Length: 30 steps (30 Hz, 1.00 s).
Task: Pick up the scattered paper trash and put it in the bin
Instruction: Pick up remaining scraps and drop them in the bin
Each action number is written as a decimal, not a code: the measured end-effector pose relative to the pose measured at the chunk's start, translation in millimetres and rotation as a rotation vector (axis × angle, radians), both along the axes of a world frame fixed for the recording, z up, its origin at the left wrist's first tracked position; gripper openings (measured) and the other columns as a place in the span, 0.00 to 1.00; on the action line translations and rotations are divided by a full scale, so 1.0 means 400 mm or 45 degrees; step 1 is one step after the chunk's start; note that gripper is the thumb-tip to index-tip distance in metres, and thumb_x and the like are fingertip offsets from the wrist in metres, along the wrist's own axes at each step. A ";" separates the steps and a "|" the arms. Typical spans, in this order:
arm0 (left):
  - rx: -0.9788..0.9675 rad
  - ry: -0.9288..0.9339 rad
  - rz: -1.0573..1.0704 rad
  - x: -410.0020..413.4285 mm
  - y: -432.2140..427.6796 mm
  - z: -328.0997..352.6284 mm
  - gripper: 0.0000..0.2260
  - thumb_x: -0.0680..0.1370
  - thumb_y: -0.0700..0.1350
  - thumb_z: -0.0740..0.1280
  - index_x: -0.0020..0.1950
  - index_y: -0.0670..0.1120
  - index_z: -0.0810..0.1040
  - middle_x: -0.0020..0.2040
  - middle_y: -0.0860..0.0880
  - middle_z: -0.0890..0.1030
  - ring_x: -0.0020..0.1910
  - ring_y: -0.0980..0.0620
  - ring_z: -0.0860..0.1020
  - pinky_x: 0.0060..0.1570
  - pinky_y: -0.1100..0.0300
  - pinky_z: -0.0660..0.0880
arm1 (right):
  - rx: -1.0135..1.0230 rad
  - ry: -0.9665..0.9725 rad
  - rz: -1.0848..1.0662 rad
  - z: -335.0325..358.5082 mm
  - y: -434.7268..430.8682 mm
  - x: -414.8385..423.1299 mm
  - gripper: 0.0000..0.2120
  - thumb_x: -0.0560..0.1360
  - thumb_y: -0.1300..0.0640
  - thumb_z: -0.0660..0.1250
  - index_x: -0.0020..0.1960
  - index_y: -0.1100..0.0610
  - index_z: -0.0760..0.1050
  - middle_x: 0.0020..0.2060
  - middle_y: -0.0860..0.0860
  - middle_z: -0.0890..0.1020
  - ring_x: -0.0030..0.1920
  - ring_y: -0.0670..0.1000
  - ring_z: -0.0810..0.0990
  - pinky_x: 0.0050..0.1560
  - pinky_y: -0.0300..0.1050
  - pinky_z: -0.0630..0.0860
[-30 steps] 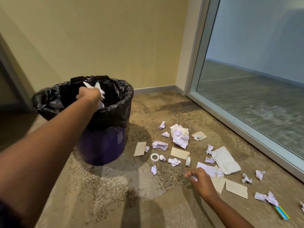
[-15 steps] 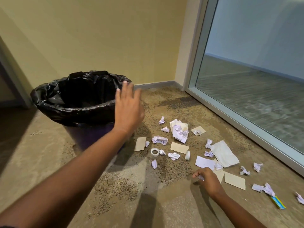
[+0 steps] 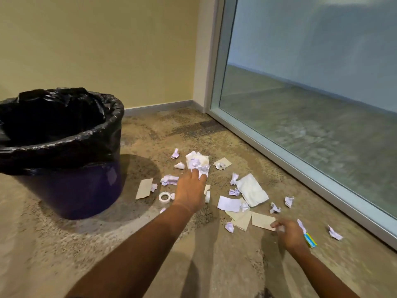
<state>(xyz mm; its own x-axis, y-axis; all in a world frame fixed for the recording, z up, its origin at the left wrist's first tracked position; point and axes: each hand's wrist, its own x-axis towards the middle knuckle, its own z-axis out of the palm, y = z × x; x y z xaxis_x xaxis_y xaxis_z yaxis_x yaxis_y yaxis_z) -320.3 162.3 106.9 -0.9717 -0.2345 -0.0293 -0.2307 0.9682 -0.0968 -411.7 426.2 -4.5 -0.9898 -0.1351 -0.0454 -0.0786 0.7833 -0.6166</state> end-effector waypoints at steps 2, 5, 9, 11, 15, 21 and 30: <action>-0.004 -0.071 -0.032 -0.021 0.036 -0.020 0.24 0.78 0.45 0.58 0.73 0.43 0.59 0.71 0.40 0.64 0.70 0.41 0.64 0.65 0.49 0.65 | 0.039 0.039 -0.036 -0.030 0.048 -0.016 0.12 0.65 0.76 0.65 0.35 0.61 0.78 0.41 0.63 0.83 0.50 0.62 0.79 0.51 0.40 0.69; 0.078 -0.109 -0.036 -0.053 0.084 -0.039 0.24 0.79 0.45 0.59 0.74 0.43 0.58 0.71 0.41 0.63 0.71 0.42 0.63 0.66 0.49 0.65 | 0.061 0.063 -0.083 -0.056 0.108 -0.034 0.16 0.65 0.77 0.64 0.36 0.57 0.81 0.41 0.64 0.82 0.48 0.61 0.80 0.56 0.50 0.73; 0.171 -0.166 -0.013 -0.085 0.144 -0.069 0.27 0.79 0.44 0.61 0.75 0.42 0.54 0.75 0.40 0.58 0.72 0.42 0.62 0.66 0.48 0.65 | 0.117 0.055 -0.092 -0.055 0.143 -0.016 0.14 0.68 0.73 0.65 0.41 0.56 0.80 0.47 0.60 0.78 0.53 0.60 0.77 0.51 0.45 0.70; 0.245 -0.216 0.009 -0.095 0.165 -0.101 0.29 0.78 0.45 0.63 0.75 0.42 0.53 0.74 0.41 0.59 0.72 0.42 0.63 0.66 0.48 0.67 | 0.184 0.079 0.048 -0.050 0.150 -0.006 0.12 0.71 0.69 0.65 0.50 0.58 0.80 0.58 0.59 0.74 0.62 0.59 0.72 0.60 0.48 0.69; 0.363 -0.319 0.043 -0.112 0.189 -0.158 0.32 0.76 0.49 0.64 0.76 0.45 0.52 0.76 0.41 0.55 0.75 0.40 0.58 0.71 0.46 0.62 | 0.253 0.139 0.142 -0.045 0.176 -0.016 0.16 0.75 0.60 0.65 0.62 0.54 0.75 0.68 0.54 0.68 0.68 0.56 0.67 0.63 0.48 0.66; 0.591 -0.394 0.135 -0.133 0.212 -0.217 0.41 0.75 0.57 0.66 0.78 0.47 0.43 0.77 0.39 0.51 0.76 0.39 0.54 0.72 0.48 0.63 | 0.144 0.174 -0.339 -0.042 0.201 -0.073 0.17 0.74 0.55 0.67 0.60 0.61 0.75 0.63 0.64 0.72 0.66 0.63 0.68 0.66 0.55 0.65; 0.582 -0.376 0.181 -0.151 0.246 -0.285 0.43 0.75 0.60 0.64 0.78 0.48 0.41 0.78 0.40 0.48 0.77 0.41 0.54 0.71 0.48 0.60 | 0.015 -0.201 -0.487 -0.052 0.194 -0.143 0.24 0.76 0.45 0.61 0.67 0.58 0.68 0.68 0.63 0.65 0.69 0.62 0.63 0.69 0.53 0.60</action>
<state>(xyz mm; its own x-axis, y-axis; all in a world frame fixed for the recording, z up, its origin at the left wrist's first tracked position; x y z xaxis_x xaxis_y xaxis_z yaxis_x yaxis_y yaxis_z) -380.7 260.5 -7.2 -0.8666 -0.2624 -0.4245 -0.3890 0.8880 0.2452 -468.8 503.8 -25.5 -0.9493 0.2425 -0.2000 0.3143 0.7448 -0.5886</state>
